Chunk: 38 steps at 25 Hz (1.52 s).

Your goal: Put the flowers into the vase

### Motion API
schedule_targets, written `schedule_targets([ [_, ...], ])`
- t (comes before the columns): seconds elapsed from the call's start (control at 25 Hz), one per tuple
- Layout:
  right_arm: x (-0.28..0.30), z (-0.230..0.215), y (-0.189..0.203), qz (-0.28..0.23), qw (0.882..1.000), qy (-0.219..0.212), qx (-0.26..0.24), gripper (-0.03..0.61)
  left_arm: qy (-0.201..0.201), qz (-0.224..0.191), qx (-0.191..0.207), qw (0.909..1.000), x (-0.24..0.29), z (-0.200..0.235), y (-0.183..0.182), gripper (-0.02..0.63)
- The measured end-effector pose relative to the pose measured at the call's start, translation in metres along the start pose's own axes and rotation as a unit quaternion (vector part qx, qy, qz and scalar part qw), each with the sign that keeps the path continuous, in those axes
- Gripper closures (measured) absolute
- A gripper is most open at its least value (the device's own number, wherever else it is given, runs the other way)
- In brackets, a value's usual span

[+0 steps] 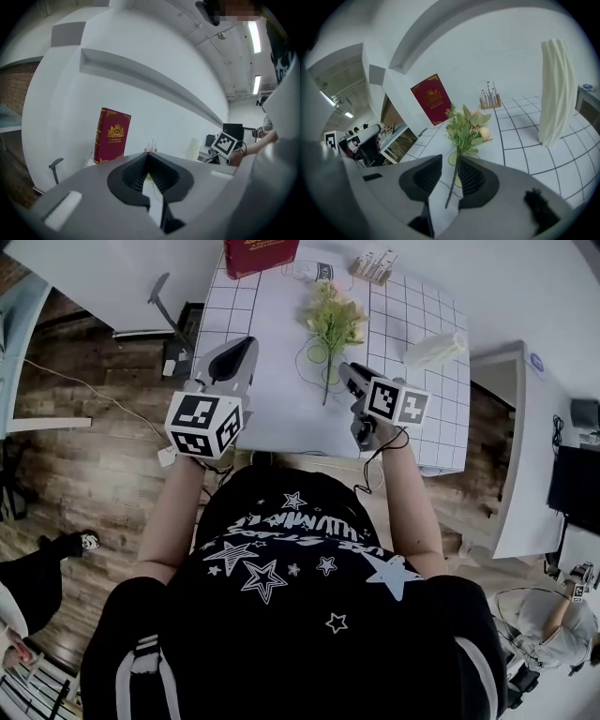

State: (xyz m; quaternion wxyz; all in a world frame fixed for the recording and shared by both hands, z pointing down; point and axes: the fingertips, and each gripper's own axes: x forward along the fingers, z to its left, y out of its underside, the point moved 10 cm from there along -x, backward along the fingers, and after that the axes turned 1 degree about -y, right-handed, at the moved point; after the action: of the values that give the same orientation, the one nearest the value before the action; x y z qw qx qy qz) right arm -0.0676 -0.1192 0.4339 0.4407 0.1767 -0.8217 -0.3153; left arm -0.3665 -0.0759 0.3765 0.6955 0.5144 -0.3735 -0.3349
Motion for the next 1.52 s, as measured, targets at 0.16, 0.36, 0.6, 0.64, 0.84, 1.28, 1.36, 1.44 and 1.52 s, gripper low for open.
schedule_targets([
  [0.16,0.034,-0.005,-0.002,0.042,0.999,-0.003,0.034,0.457,0.004,0.004,-0.012,0.9999,0.003,0.015,0.005,0.604],
  [0.36,0.06,-0.013,-0.011,0.071,0.997,0.026,0.033,0.434,0.019,0.011,-0.013,0.9997,0.006,0.021,0.012,0.604],
  [0.6,0.088,-0.016,-0.018,0.116,0.991,0.055,0.03,0.41,0.011,0.02,-0.028,0.9994,0.012,0.039,0.016,0.604],
  [0.64,0.091,-0.017,-0.018,0.123,0.99,0.061,0.031,0.408,0.012,0.021,-0.028,0.9993,0.013,0.04,0.016,0.604],
  [0.84,0.103,-0.019,-0.023,0.149,0.984,0.093,0.026,0.416,0.012,0.021,-0.031,0.9992,0.018,0.049,0.016,0.604],
  [1.28,0.099,-0.026,-0.024,0.141,0.987,0.053,0.061,0.515,0.028,0.026,-0.033,0.9987,0.025,0.039,0.021,0.604],
  [1.36,0.093,-0.025,-0.024,0.128,0.989,0.036,0.064,0.52,0.027,0.025,-0.029,0.9989,0.026,0.036,0.019,0.604],
  [1.44,0.086,-0.021,-0.023,0.116,0.991,0.012,0.067,0.522,0.025,0.024,-0.025,0.9991,0.028,0.031,0.018,0.604],
  [1.52,0.077,-0.015,-0.023,0.102,0.992,-0.02,0.074,0.523,0.021,0.024,-0.023,0.9992,0.029,0.025,0.018,0.604],
])
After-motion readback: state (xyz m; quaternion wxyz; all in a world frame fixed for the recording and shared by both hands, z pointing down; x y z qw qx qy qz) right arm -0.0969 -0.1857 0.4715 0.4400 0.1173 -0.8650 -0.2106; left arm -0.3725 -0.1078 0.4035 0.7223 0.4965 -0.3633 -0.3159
